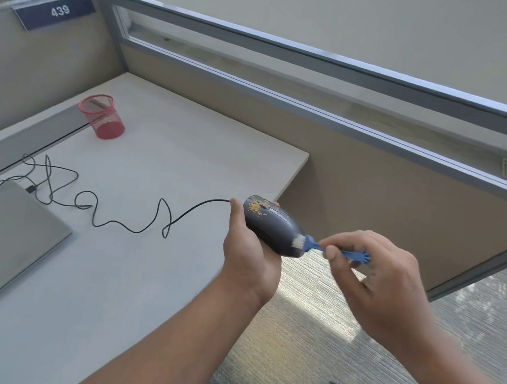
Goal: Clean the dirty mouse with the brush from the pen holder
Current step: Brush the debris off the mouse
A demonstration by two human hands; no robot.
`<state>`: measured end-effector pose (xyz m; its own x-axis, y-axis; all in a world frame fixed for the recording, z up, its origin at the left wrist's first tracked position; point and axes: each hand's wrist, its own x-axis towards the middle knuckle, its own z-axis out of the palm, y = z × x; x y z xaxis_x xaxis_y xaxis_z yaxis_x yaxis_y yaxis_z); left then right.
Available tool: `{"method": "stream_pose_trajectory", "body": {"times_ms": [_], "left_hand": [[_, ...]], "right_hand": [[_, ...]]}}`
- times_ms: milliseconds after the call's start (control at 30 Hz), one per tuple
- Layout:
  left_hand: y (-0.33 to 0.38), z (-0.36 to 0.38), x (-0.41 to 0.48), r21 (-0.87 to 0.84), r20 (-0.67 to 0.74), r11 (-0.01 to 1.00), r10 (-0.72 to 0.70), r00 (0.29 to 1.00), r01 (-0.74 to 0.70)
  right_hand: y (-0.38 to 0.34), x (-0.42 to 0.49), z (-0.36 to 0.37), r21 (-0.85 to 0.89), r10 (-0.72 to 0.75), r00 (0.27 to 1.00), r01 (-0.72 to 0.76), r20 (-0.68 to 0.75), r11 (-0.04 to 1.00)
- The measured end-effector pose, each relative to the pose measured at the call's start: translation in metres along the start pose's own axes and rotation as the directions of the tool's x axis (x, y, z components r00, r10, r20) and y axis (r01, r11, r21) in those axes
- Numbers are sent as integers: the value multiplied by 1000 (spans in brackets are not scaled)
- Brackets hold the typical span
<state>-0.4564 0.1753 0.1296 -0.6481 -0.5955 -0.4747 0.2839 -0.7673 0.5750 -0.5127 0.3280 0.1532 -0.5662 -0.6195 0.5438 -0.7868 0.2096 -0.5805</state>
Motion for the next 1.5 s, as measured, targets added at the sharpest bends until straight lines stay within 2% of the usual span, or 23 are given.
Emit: {"method": "stream_pose_trajectory", "body": {"times_ms": [167,267,367,467,667,800,900,1033,1200,1367,1500], "left_hand": [[-1,-1,-3,1,14,1000,-9,1000,9],[-3,0,-6,8,22,1000,-19,1000,19],[-1,-1,-7,19,15,1000,-10,1000,10],[1,-5,-6,16,20,1000,-4,1000,3],[-4,-4,-13,22,69,999,-33,997,32],[-3,-4,-16,29,81,999,-43,996,40],[0,-7,-13,1,73,999,-32,997,32],[0,-7,-12,-57,58,998,-33,998,36],[2,-5,-11,-45,46,998,-30,998,33],[2,-5,-9,-54,21,998,-32,999,33],[1,-2,-10,-53,5,997,-53,999,53]], "right_hand": [[-2,11,-1,213,204,977,-186,-64,959],[-6,16,10,308,272,962,-258,-3,916],[1,4,5,281,266,963,-267,44,922],[11,-4,-6,291,322,946,-313,16,904],[6,23,5,455,341,940,-290,-31,842],[9,23,11,409,351,936,-322,4,854],[16,11,1,364,348,937,-315,-27,876],[13,15,-4,399,358,931,-302,-73,866],[7,11,2,291,305,952,-280,-42,915],[5,0,-3,300,241,968,-211,-67,930],[1,0,3,260,173,985,-166,-4,951]]}}
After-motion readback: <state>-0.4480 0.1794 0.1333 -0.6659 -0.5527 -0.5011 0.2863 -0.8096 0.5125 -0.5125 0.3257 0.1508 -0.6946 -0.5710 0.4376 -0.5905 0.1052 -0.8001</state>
